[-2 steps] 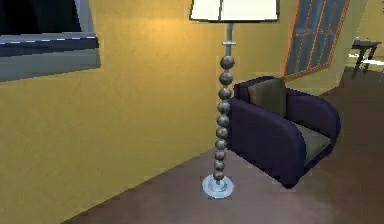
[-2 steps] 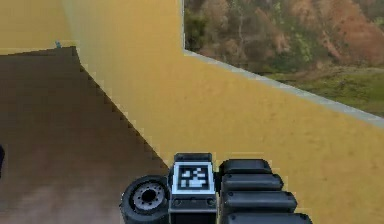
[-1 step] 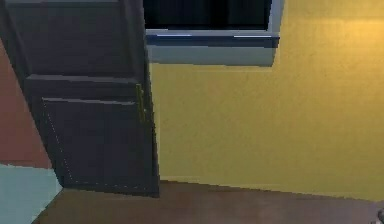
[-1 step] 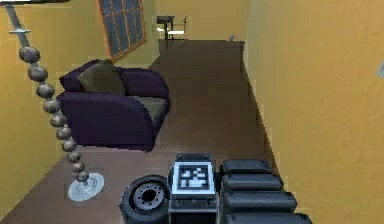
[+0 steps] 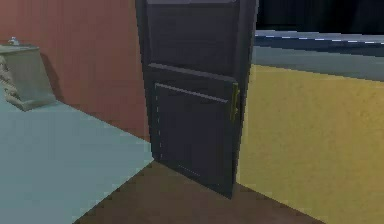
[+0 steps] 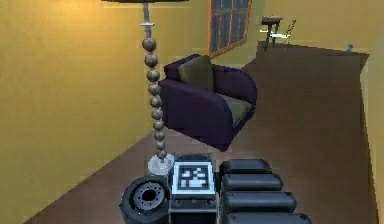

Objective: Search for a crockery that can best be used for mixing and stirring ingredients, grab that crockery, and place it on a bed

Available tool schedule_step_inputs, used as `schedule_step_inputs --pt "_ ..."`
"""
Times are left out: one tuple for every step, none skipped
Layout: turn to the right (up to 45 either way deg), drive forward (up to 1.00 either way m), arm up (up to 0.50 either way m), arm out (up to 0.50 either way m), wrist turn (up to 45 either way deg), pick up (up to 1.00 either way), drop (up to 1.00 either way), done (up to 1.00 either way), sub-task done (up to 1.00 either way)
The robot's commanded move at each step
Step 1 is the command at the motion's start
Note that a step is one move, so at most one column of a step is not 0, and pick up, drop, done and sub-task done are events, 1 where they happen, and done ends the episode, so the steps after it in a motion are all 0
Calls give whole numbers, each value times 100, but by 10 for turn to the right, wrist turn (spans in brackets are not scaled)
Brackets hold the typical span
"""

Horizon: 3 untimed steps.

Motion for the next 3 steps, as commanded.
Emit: schedule_step_inputs --pt "0 30 0 0 0 0 0 0 0" --pt "-450 0 0 0 0 0 0 0 0" --pt "-90 0 0 0 0 0 0 0 0"
